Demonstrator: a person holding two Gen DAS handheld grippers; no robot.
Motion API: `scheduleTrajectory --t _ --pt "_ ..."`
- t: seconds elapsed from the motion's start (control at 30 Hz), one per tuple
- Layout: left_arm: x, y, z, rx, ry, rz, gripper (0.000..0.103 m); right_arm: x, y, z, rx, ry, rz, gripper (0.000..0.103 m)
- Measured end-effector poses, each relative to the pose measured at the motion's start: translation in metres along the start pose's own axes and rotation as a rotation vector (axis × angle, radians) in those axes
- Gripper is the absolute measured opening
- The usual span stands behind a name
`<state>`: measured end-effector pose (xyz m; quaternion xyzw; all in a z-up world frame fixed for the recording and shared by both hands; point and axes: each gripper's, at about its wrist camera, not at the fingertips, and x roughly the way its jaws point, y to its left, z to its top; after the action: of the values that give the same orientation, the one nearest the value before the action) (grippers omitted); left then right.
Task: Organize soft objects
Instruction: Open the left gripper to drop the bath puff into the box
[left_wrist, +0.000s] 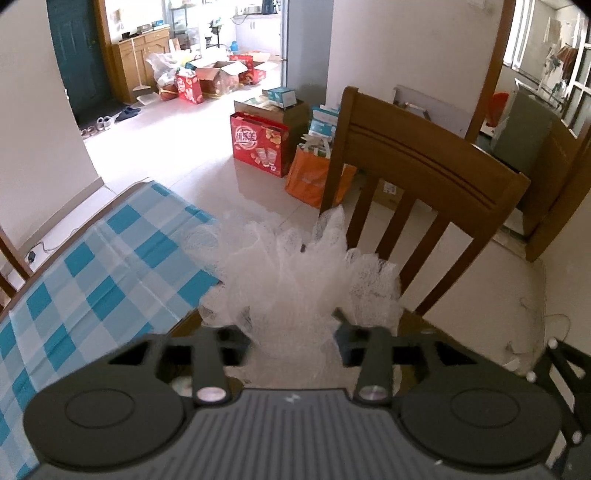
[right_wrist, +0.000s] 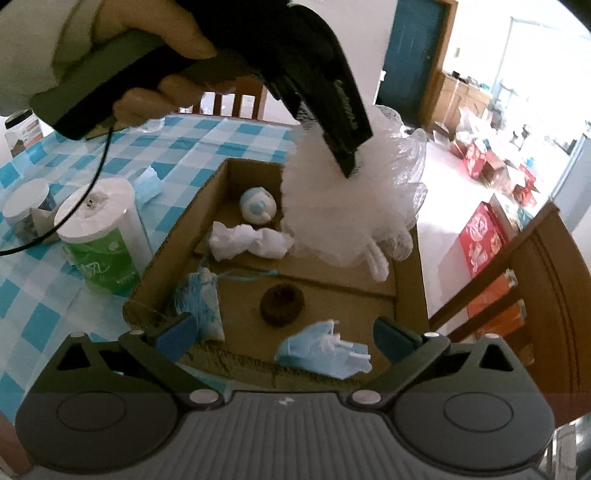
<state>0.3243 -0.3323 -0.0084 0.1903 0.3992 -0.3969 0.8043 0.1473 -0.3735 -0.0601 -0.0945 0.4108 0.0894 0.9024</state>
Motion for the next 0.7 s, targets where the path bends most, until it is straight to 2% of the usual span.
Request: scheduleTrajectory --t 0.03,0.07,0.37,0.7 --pt "0.001 -0.001 0.0 0.003 -0.011 0.012 0.079 -0.001 -0.001 -0.002 0.007 0.0 -0.002 0.103" --pt "0.001 -0.003 0.0 0.007 -0.023 0.022 0.089 -0.002 -0.001 -0.003 0.012 0.003 -0.004 0.103" --pt "-0.029 -0.005 -0.004 -0.016 -0.068 0.048 0.095 -0.01 0.0 -0.014 0.035 0.019 -0.022 0.103" --pt "-0.083 -0.008 -0.034 -0.045 -0.122 0.08 0.099 -0.021 0.015 -0.014 0.042 0.0 -0.021 0.103"
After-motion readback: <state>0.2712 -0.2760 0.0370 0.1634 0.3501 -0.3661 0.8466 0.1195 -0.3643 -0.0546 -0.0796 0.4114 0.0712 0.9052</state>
